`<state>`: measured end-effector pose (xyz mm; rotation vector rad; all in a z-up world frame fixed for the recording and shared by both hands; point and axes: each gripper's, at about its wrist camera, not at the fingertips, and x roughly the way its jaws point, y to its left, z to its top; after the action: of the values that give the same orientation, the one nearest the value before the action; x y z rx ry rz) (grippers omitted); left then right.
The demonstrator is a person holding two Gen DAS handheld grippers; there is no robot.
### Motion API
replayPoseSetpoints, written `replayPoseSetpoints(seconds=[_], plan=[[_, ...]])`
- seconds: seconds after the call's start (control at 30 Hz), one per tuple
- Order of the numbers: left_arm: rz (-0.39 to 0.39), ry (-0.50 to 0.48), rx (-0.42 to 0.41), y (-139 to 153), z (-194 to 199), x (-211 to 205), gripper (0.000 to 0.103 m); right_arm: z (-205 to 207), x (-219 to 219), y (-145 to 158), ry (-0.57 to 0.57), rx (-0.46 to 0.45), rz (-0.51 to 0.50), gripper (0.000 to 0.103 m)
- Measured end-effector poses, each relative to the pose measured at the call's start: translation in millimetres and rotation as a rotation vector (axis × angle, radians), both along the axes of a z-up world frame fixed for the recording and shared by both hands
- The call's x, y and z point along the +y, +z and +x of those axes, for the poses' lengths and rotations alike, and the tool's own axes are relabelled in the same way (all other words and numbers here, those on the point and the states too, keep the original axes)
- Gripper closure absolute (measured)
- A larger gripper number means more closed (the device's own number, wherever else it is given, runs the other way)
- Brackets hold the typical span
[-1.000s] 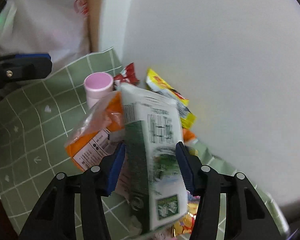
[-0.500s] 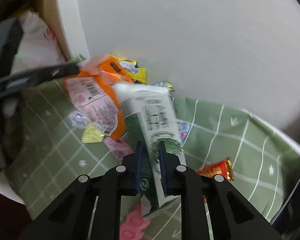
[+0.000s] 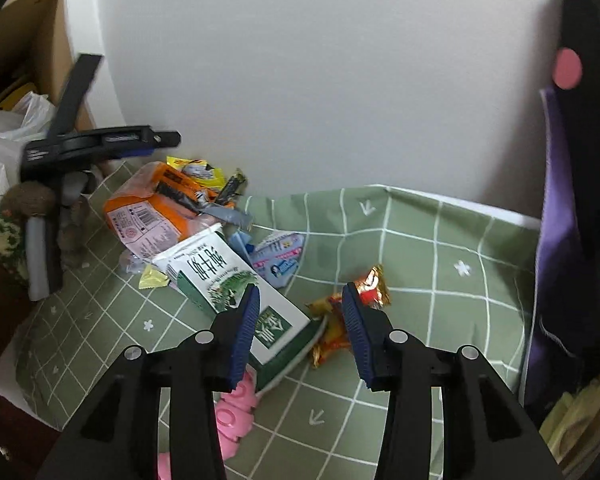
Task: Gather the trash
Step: 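Grasp the red candy wrapper with the right tool while the left tool grasps a silver wrapper, then carry the red wrapper and silver wrapper over the bin with both tools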
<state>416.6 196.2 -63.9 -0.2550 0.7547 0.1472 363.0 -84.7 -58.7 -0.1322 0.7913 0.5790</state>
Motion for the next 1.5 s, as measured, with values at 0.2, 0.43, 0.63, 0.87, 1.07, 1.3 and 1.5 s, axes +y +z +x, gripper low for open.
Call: replayPoseSetpoints(seconds=[0.2,0.43,0.63,0.87,1.07,1.3,1.5], plan=[[0.018,-0.017,0.117,-33,7,-3,0.066,0,-1,0,0.008,-0.021,-0.017,0.063],[-0.013,-0.099,0.146,-45,-31,-16,0.082,25,-13,-23,-0.107,-0.017,-0.125,0.063],[-0.141,-0.136,0.121,-40,-70,-3,0.082,25,-24,-32,-0.145,0.047,-0.091,0.062],[-0.136,-0.048,0.039,-24,-110,18,0.063,-12,-44,-27,-0.193,0.0,-0.048,0.059],[-0.112,-0.001,0.023,-27,-143,20,0.062,-26,-70,-37,-0.283,0.054,0.055,0.054],[-0.101,-0.055,0.05,-22,-164,9,0.059,-10,-72,-60,-0.298,0.07,0.149,0.054],[-0.099,-0.053,0.07,-21,-179,9,0.057,-2,-50,-76,-0.242,0.138,0.155,0.086]])
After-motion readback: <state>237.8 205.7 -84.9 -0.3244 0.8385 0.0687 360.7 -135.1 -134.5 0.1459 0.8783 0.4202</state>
